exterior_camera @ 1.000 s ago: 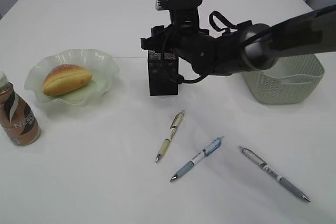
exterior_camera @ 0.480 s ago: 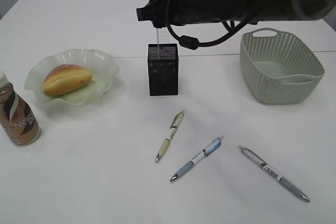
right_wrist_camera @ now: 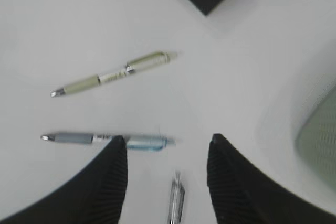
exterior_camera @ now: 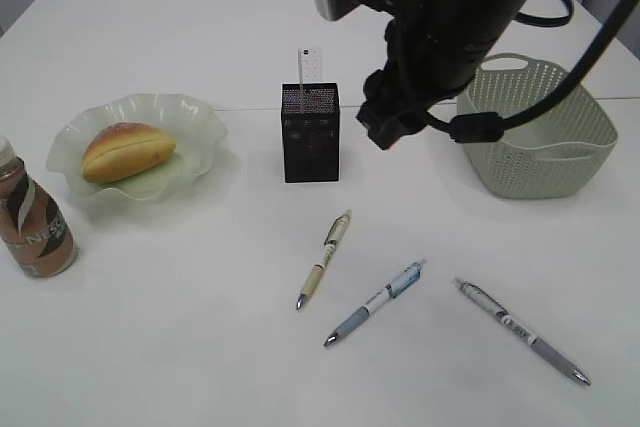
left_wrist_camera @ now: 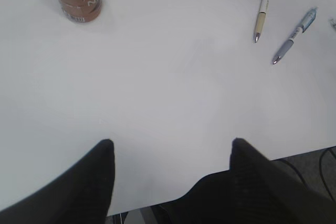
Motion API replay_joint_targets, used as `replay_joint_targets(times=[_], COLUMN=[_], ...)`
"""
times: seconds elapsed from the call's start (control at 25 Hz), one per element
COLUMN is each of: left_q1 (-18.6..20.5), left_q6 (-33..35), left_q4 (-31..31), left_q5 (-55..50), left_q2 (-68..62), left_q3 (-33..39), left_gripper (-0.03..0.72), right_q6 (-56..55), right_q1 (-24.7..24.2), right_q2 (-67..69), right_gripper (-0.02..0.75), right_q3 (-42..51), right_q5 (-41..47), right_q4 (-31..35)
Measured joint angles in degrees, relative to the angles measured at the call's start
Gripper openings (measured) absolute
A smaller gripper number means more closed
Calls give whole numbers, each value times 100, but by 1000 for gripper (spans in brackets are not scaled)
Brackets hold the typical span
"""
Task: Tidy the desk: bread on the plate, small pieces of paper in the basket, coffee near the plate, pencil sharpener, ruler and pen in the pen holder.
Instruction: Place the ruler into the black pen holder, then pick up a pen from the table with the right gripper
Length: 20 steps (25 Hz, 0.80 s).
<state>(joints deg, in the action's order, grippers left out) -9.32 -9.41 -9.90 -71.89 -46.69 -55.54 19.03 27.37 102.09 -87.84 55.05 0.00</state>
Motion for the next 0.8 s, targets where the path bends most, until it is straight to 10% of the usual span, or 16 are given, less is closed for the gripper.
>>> replay_joint_targets(times=[0.44,0.8], left_q1=[0,0], left_q6=[0,0], left_q4=[0,0], left_q5=[0,0], left_q2=[0,0], left_q3=[0,0], left_gripper=[497,497], right_q6=[-569,-493], right_q1=[0,-339], right_q2=[-440,-1268], right_gripper=[396,396], right_q3=[266,2411], right_q5=[1487,1487], right_q4=[-171,285])
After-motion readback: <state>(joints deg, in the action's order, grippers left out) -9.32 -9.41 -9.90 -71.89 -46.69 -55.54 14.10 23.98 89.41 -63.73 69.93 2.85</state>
